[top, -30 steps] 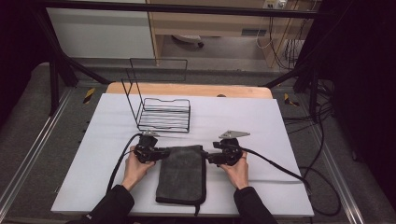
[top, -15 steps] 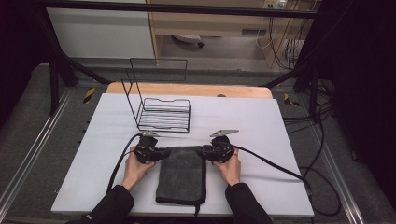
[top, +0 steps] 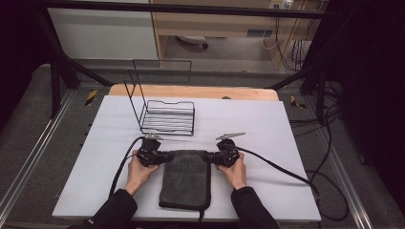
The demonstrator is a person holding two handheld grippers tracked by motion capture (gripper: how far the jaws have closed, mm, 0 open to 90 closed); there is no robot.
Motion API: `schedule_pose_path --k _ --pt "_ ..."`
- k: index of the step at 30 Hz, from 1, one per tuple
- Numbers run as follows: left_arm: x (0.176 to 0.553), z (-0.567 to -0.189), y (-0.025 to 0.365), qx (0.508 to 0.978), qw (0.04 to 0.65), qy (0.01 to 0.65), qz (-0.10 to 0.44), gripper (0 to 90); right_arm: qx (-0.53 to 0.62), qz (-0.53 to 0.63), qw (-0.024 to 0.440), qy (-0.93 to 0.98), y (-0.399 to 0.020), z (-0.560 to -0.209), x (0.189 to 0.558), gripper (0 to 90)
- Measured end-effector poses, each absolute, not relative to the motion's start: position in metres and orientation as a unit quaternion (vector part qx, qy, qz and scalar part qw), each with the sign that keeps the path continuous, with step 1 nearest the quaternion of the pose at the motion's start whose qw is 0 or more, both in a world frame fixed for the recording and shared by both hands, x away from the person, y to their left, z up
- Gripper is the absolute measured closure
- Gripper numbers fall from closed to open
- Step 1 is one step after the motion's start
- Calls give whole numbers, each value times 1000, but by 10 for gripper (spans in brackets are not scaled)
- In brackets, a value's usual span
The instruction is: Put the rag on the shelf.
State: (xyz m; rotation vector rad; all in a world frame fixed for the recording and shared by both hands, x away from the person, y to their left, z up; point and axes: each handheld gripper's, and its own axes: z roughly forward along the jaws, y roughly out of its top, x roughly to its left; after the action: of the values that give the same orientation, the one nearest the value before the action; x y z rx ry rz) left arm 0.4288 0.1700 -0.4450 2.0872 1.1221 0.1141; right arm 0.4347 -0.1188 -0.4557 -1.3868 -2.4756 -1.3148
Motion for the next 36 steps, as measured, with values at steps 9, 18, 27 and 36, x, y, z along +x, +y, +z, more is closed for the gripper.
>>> schedule_pose_path --k 9,18,27,36 --pt "425 -434 180 802 405 438 34 802 -432 -437 -6 -789 -121 -448 430 781" --pt "413 -415 186 792 435 424 59 803 -406 -475 -21 -780 -125 -423 420 782" --pt "401 -398 190 785 461 407 78 803 -385 -499 -42 -775 -125 -407 412 783" --pt "390 -377 194 773 487 394 100 803 -359 -528 -73 -767 -125 -385 400 784"
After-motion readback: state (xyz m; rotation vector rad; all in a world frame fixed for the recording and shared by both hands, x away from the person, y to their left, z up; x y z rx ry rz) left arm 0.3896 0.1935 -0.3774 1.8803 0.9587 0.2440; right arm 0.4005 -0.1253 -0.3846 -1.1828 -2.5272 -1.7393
